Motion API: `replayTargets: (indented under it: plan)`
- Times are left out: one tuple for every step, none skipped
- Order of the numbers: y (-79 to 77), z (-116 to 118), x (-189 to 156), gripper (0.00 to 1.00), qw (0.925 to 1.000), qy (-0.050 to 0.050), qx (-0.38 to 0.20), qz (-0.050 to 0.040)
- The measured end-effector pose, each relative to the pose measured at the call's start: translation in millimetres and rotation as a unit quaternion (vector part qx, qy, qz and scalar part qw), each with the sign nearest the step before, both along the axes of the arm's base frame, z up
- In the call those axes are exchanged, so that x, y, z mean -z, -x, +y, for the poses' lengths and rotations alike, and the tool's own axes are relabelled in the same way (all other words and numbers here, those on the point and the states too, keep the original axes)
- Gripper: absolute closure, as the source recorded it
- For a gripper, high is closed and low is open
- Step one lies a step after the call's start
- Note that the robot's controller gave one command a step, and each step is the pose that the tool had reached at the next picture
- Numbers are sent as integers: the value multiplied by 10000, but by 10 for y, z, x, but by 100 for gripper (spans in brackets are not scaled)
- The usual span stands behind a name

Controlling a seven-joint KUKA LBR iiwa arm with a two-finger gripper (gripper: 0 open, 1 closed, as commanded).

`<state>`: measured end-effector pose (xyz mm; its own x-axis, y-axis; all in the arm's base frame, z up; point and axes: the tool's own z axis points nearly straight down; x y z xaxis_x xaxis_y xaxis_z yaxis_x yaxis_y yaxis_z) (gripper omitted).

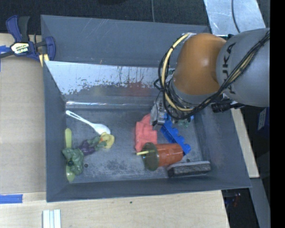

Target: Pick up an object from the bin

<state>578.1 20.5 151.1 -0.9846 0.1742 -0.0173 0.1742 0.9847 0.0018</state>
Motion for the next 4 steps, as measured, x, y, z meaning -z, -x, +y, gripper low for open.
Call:
replayTargets:
  plan:
    - [26, 68, 231, 100, 9939, 13, -1104, 8]
    - [76, 403, 413, 100, 9943, 11, -1071, 4]
    - [131, 545, 602, 100, 9954, 16, -959, 5]
    - [216, 318, 510, 100, 9721, 35, -2346, 6]
